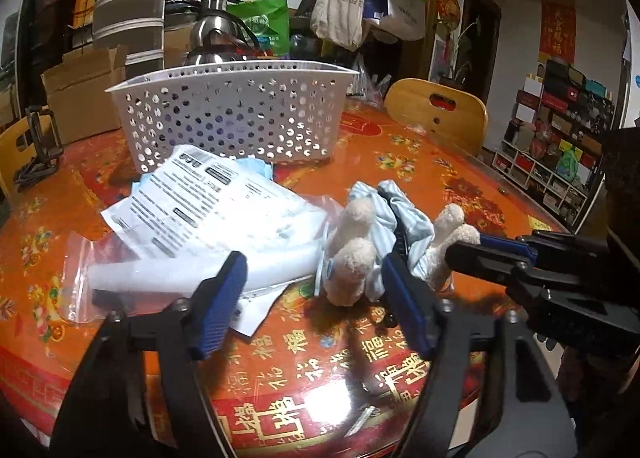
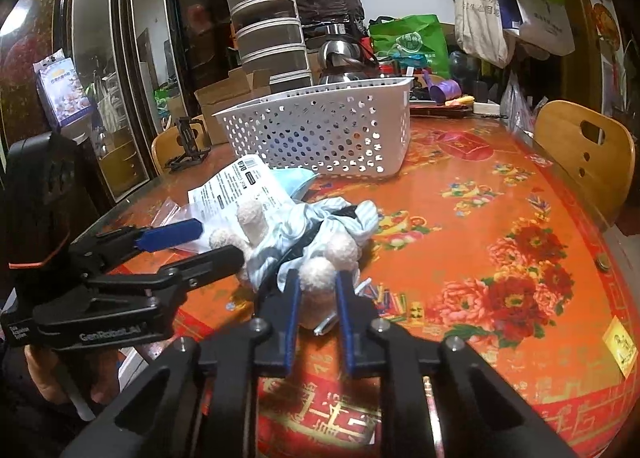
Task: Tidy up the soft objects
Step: 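Grasp the fuzzy white glove bundle with the right gripper while the left grips it too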
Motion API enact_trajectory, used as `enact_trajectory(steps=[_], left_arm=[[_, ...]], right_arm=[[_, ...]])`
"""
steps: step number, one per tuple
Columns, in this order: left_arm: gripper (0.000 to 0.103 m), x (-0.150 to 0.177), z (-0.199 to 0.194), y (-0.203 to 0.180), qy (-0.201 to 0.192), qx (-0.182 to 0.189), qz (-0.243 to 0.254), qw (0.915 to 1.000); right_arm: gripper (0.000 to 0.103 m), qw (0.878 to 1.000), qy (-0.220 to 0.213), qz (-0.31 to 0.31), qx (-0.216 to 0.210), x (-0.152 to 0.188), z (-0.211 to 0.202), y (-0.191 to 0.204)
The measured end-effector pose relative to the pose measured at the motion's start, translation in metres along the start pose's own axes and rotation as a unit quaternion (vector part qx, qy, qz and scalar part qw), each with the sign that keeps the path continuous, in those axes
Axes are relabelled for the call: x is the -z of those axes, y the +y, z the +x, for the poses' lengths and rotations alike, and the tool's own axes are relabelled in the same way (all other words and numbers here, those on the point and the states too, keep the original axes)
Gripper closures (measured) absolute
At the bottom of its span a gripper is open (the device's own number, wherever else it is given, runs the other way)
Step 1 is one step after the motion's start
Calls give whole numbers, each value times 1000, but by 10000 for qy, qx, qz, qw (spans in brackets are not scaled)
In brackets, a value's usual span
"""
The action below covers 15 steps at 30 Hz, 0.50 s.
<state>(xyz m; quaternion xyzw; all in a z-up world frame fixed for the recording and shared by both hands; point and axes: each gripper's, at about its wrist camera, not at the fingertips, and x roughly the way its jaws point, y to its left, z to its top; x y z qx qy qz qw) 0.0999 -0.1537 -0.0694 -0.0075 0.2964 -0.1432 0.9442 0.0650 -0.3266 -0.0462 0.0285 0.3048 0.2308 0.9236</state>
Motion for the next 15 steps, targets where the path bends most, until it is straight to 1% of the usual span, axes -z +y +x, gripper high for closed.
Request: enact_trajectory(steps=[4, 5, 6, 7, 8, 9, 12, 15], left_arm=[[37, 1, 2, -3, -17, 71, 48, 10000], [41, 1, 3, -5, -20, 82, 80, 9999], [53, 1, 4, -4, -7, 92, 91, 9999], [61, 1, 5, -5, 18, 131, 92, 9999], [71, 2, 6, -5, 60, 203, 86, 9997], [76, 2, 7, -5, 102, 246, 90, 9996], [85, 5, 8, -5, 140, 267, 114, 9995], [88, 6, 6, -4, 120, 335, 93, 9993]], right_arm=[[88, 10000, 12, 15, 5, 0, 0, 0], [88, 10000, 8, 21, 7, 0, 0, -1], [88, 10000, 9, 34, -2, 0, 1, -1], [89, 10000, 12, 25, -1, 0, 0, -1], [89, 10000, 12, 19, 10, 0, 0, -1], [89, 10000, 13, 20, 18, 0, 1, 0], [89, 10000, 13, 28, 27, 0, 1, -1], [90, 10000, 17, 38, 47, 0, 1, 0]])
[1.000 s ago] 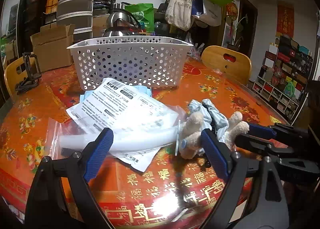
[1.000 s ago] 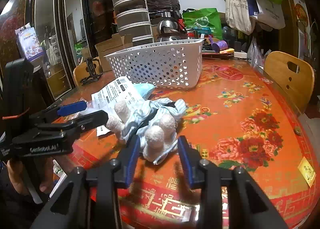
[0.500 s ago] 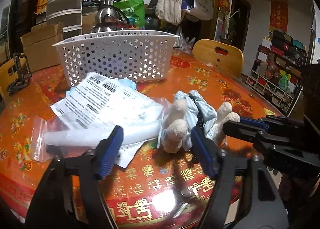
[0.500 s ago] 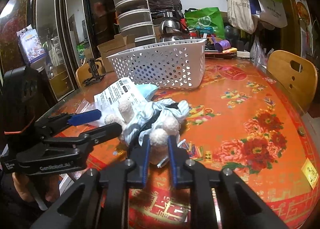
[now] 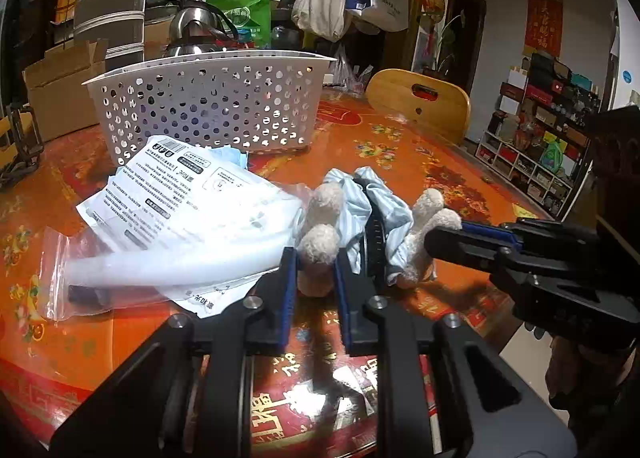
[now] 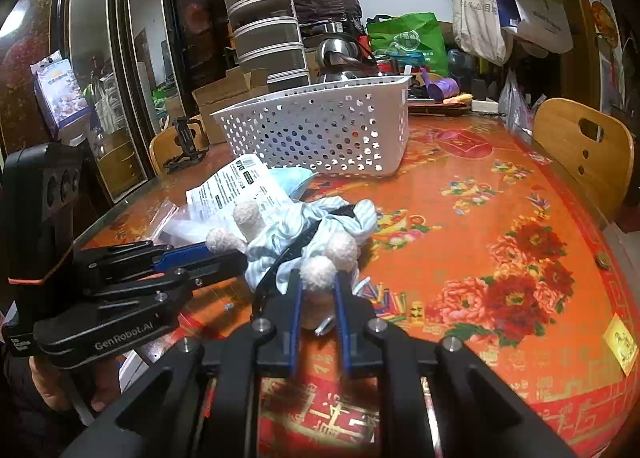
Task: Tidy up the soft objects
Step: 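Grasp the fuzzy white glove bundle with the right gripper while the left grips it too, then carry the fuzzy glove bundle into the white basket and release it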
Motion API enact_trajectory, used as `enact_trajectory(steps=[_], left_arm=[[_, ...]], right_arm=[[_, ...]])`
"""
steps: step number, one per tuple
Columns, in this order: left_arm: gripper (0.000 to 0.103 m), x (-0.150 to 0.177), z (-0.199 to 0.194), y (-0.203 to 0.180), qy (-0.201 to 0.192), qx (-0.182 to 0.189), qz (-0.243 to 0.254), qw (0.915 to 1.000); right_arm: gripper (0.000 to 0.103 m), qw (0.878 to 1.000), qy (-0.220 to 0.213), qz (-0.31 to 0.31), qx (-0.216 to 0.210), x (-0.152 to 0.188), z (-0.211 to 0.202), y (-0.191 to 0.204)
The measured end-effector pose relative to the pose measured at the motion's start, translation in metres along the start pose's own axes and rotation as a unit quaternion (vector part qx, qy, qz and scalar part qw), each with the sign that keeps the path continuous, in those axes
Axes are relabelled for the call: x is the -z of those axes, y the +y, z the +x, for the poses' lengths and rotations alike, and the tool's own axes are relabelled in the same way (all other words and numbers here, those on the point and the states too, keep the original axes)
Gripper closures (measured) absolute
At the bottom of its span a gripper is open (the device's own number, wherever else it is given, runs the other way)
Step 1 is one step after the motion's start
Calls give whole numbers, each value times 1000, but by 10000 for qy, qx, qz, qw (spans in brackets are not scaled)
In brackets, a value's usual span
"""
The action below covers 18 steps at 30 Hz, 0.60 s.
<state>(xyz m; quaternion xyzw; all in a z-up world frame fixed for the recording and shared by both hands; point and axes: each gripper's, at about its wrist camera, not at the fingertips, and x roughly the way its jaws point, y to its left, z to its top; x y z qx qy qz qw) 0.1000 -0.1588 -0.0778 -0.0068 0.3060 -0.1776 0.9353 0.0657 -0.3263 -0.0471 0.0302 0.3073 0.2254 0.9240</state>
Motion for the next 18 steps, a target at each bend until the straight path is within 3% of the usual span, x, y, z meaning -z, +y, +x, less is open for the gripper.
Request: enact_trajectory(steps=[18], left_arm=[[90, -13, -39, 12, -348, 382, -115, 9986]], right_arm=[[92, 9987, -385, -307, 159, -24, -24, 24]])
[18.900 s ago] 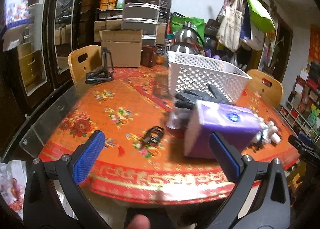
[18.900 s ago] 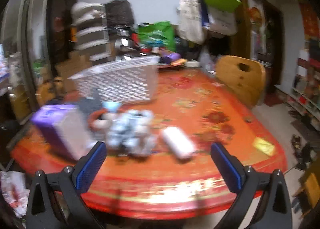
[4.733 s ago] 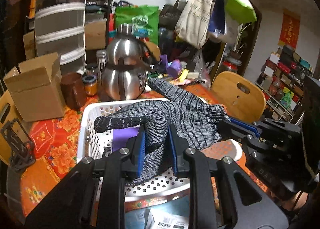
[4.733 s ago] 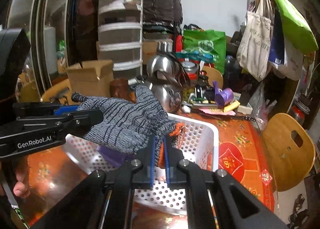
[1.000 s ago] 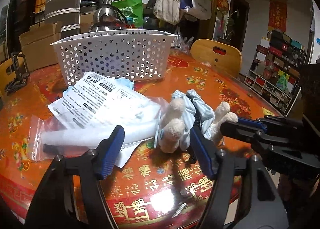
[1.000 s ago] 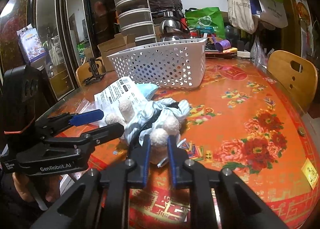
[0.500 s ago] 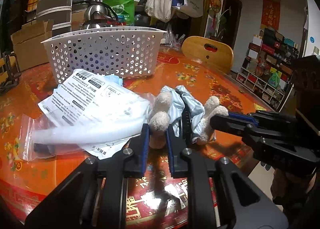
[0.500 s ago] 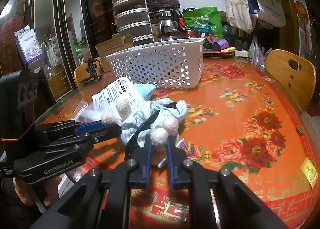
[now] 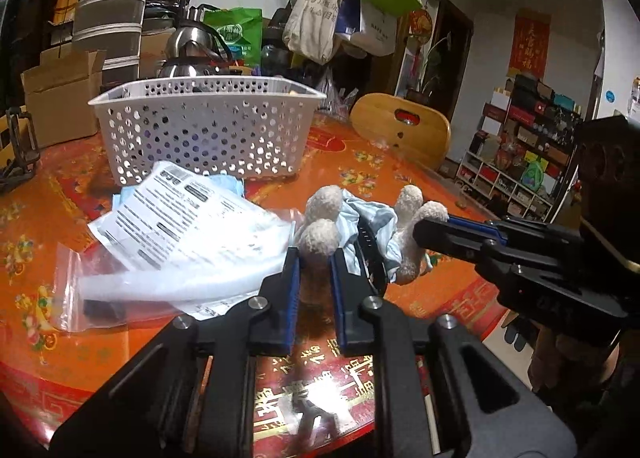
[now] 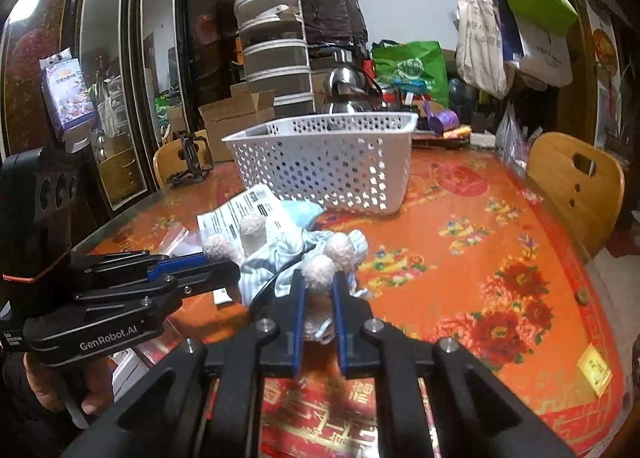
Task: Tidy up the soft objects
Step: 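Carry the fuzzy glove bundle into the white basket and release it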
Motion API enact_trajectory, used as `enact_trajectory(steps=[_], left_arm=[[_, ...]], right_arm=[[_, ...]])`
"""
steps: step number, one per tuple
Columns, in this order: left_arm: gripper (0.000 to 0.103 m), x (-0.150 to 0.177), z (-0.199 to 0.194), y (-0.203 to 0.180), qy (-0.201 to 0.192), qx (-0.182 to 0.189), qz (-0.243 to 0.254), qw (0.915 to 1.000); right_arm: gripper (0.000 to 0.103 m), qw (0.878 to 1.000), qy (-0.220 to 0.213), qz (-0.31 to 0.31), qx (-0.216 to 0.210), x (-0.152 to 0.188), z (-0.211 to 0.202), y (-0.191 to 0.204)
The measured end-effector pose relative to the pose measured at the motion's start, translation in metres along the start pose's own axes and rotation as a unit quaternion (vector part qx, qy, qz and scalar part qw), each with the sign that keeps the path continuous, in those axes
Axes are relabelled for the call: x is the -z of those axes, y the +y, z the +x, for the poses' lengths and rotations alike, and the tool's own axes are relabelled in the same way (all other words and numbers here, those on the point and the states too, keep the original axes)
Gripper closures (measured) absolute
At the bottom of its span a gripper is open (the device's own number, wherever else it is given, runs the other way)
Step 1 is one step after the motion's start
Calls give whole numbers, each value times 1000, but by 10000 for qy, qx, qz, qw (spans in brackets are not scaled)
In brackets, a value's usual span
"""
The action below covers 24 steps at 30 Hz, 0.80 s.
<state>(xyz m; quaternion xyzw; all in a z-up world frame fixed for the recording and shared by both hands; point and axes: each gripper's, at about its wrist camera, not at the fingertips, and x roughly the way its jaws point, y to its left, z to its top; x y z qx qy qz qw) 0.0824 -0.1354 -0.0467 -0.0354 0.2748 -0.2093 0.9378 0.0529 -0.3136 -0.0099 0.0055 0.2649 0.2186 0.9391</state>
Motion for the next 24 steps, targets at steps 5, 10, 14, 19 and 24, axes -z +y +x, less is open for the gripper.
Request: enact_trajectory(steps=[5, 10, 14, 19, 24], left_arm=[[90, -11, -18, 8, -196, 63, -74, 9998], [90, -29, -34, 26, -391, 85, -163, 9991], [90, -53, -42, 44, -505, 85, -251, 9984], [90, -99, -52, 70, -695, 89, -244, 9972], [90, -166, -36, 86, -698, 21, -131, 9975]], right_arm=[[93, 9999, -105, -90, -17, -15, -4, 10], [93, 9993, -228, -287, -47, -38, -6, 23], [93, 9981, -339, -510, -78, -66, -2, 37], [93, 9961, -525, -692, -146, -111, 9, 45], [93, 9947, -686, -764, -50, -173, 35, 35]])
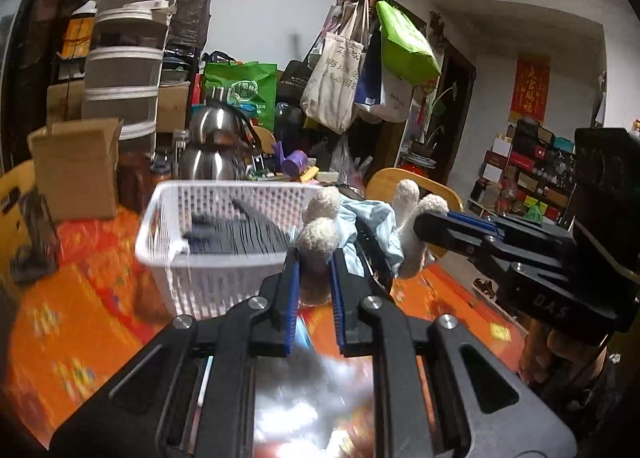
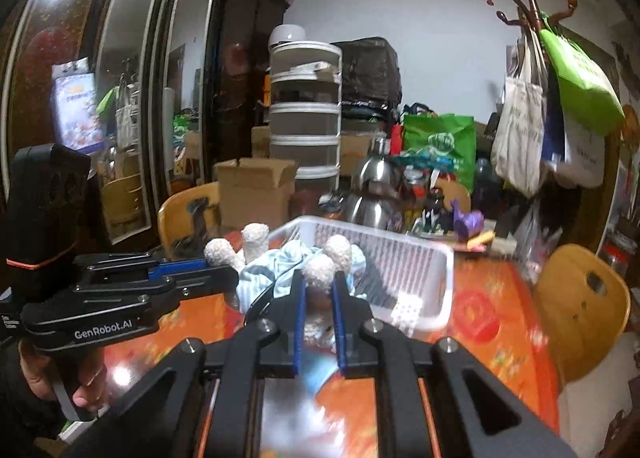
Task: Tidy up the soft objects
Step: 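Carry the fuzzy glove bundle into the white basket and release it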
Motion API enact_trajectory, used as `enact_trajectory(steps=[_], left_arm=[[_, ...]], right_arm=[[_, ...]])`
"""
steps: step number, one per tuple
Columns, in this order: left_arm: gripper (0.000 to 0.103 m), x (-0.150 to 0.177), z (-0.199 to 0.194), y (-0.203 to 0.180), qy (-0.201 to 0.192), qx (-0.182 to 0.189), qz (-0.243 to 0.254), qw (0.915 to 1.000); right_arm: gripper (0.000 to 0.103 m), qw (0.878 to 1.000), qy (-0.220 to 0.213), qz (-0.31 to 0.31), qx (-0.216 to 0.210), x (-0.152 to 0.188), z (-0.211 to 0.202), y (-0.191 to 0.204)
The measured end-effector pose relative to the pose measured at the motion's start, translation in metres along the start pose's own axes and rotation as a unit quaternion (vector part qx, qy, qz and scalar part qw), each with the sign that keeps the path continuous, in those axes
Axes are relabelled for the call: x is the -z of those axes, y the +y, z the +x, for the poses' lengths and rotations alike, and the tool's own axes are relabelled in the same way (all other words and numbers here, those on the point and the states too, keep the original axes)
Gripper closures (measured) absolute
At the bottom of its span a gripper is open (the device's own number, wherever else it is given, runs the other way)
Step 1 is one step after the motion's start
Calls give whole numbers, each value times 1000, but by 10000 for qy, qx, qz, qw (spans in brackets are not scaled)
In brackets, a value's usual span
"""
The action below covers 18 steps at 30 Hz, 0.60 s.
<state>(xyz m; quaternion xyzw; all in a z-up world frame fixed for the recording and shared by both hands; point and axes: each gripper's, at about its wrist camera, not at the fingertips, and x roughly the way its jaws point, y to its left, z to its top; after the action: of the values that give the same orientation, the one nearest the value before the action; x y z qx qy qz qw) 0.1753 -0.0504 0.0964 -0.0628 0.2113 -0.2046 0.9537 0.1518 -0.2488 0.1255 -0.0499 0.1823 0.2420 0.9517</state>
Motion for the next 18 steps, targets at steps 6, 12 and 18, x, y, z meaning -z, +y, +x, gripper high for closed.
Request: enact_trajectory(steps=[6, 12, 18], left_arm=[[90, -66, 71, 22, 390, -41, -203, 9990], [90, -80, 156, 23, 935, -277, -222, 9950], [80, -65, 203, 23, 1221, -547, -303, 9905]], right_arm=[[93, 9996, 172, 158, 163, -37, 55, -41], [93, 9963, 601, 366, 488, -29, 115, -86], [92, 9944, 772, 353, 623, -8, 141, -99]])
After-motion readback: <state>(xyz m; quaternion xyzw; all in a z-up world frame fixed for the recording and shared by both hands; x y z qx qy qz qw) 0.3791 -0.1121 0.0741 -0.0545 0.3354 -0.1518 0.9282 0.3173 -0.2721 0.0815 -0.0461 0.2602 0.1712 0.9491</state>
